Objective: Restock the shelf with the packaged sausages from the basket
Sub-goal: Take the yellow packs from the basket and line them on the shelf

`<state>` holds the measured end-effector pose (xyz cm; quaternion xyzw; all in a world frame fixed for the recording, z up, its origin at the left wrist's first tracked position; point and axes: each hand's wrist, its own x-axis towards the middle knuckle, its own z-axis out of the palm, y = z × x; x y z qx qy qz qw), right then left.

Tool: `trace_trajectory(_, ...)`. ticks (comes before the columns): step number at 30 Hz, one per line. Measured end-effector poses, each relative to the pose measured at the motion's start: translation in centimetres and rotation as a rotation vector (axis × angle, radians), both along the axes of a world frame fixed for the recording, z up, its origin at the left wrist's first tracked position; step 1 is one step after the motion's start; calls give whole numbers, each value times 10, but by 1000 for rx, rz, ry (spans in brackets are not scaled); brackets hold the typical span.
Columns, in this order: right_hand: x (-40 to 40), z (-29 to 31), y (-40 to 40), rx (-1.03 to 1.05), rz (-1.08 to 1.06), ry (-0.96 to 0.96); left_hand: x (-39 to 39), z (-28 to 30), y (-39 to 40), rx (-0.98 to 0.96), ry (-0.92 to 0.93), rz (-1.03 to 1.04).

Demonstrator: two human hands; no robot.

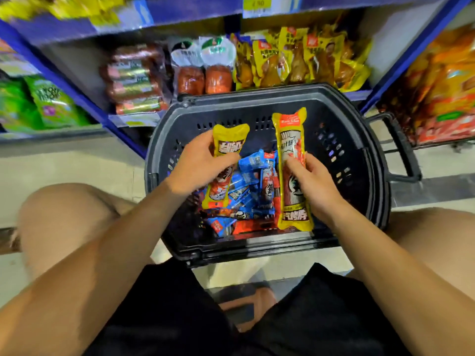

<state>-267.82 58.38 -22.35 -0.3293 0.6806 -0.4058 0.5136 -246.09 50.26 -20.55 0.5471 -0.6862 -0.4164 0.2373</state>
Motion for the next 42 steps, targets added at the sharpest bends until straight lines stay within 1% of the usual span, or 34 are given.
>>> trace_trajectory(1,1,-1,2,0,1,-18,2,5,0,-53,-48,-22)
trace_trajectory(3,3,-2,6,1,0,-53,8,13,-2,-99,-66,-49)
trace_trajectory(8,5,-5,13,33,14,-111,21,29,-5,-41,-105,-80)
trace_trajectory(10,4,-5,14,55,19,-127,23,30,-4,-68,-162,-45)
trace_trajectory(13,0,-5,15,96,52,-87,26,29,0,-41,-137,54)
trace_trajectory(15,-2,-5,17,102,60,-73,30,26,4,66,-78,178)
trace_trajectory(17,-3,-7,20,91,52,-70,34,23,8,219,55,323)
trace_trajectory(21,-6,-9,23,41,38,-58,46,18,23,466,320,542)
trace_trajectory(24,-4,-8,25,4,-26,-106,56,7,37,688,465,680)
trace_trajectory(26,-2,-5,27,0,-51,-135,57,1,49,816,522,719)
trace_trajectory(27,-1,-2,28,-2,-53,-147,55,-2,55,861,542,703)
trace_trajectory(30,1,6,31,-24,-49,-188,46,-7,74,964,648,574)
trace_trajectory(32,1,13,33,-30,-55,-191,36,-8,86,931,704,493)
trace_trajectory(37,0,33,42,-54,-8,-80,16,8,105,700,605,293)
trace_trajectory(40,1,52,44,-141,5,18,10,21,104,566,567,244)
trace_trajectory(42,3,66,41,-219,1,78,8,33,100,482,574,238)
